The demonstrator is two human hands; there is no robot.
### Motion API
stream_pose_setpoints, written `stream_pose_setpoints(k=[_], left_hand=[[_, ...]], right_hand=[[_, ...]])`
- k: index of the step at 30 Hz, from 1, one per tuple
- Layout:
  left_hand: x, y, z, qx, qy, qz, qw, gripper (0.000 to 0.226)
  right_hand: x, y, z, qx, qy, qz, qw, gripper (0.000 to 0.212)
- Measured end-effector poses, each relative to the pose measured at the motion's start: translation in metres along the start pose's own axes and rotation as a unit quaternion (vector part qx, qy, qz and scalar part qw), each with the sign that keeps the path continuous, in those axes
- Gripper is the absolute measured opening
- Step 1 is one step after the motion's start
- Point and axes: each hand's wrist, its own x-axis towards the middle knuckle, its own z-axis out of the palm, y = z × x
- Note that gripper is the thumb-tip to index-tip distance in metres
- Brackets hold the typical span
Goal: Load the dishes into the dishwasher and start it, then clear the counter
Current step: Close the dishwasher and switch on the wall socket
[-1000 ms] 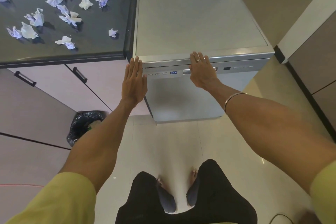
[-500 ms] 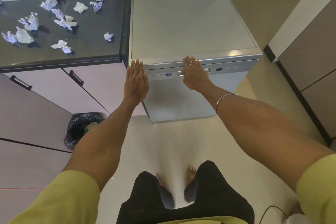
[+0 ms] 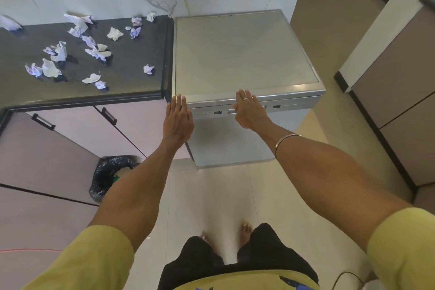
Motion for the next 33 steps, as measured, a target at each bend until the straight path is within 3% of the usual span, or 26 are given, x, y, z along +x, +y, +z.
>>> stream_pose_setpoints(k=[8, 13, 22, 33], left_hand=[[-0.001, 0.022, -0.029, -0.030, -0.068, -0.018, 0.997, 0.054], [-0.001, 0.022, -0.039, -0.030, -0.078, -0.044, 0.996, 0.054], [-0.006, 0.002, -0.054, -0.026, -0.072, -0.067, 0.995, 0.053], [-0.015, -0.059, -0.085, -0.024, -0.051, -0.104, 0.993, 0.053]], right_hand=[[-0.015, -0.012, -0.032, 0.022, -0.036, 0.038, 0.998, 0.053], [-0.011, -0.025, -0.035, 0.013, -0.049, 0.017, 0.999, 0.056], [0.002, -0.046, -0.038, 0.010, -0.038, -0.010, 0.999, 0.056], [0.029, -0.118, -0.039, -0.011, -0.028, -0.068, 0.997, 0.056]])
